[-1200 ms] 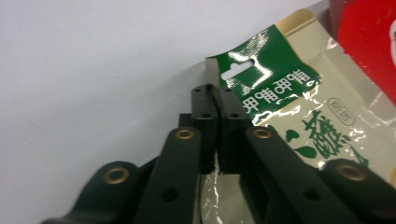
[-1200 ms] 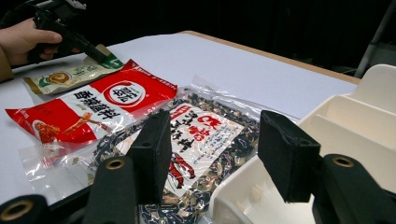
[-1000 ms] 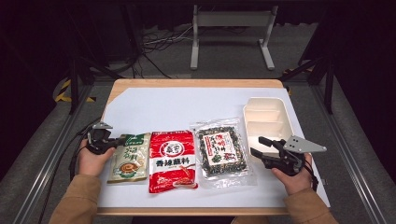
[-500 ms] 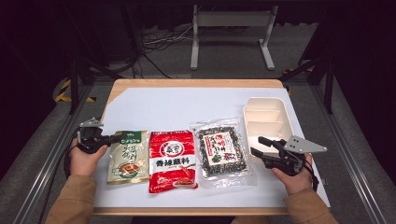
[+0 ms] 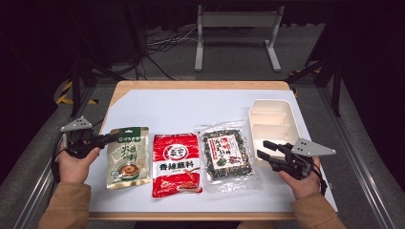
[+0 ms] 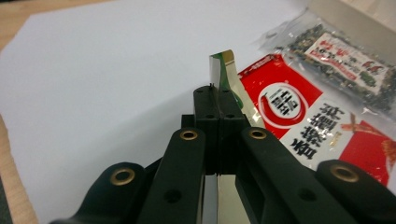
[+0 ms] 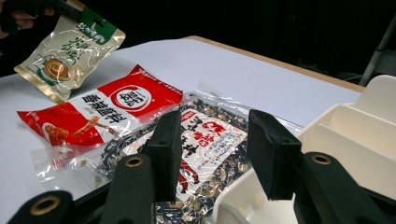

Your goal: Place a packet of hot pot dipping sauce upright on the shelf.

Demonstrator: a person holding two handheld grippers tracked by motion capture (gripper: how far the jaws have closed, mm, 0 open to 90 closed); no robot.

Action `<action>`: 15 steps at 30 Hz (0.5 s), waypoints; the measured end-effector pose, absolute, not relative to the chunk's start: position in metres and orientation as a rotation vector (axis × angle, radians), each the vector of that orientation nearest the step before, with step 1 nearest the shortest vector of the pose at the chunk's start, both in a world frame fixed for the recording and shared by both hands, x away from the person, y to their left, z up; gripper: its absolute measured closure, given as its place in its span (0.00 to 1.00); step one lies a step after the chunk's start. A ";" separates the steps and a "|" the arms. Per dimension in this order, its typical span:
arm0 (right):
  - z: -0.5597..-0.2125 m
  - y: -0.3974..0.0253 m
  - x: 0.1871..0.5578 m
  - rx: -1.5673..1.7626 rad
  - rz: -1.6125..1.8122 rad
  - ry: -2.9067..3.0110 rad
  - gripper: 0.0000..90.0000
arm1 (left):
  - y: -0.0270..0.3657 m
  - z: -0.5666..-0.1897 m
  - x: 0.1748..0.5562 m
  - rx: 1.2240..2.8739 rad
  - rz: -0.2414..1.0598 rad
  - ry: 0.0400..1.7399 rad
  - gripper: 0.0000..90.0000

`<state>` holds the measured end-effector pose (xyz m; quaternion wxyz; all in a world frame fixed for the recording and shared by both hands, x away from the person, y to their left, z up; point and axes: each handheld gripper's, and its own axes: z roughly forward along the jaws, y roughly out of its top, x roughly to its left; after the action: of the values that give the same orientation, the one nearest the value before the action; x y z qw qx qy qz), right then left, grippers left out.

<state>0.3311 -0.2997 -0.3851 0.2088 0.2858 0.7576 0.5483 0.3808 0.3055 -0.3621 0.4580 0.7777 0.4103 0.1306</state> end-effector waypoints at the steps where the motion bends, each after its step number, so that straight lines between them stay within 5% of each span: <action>1: -0.385 -0.300 0.331 0.792 1.535 2.102 0.61 | 0.305 -0.357 0.377 1.898 0.329 0.998 1.00; 15: -0.382 -0.297 0.331 0.759 1.581 2.086 0.60 | 0.276 -0.320 0.351 1.880 0.433 0.804 1.00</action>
<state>0.3310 -0.2973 -0.3818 0.2066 0.2723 0.7489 0.5677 0.3505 0.2757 -0.3200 0.5019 0.7780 0.3329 0.1791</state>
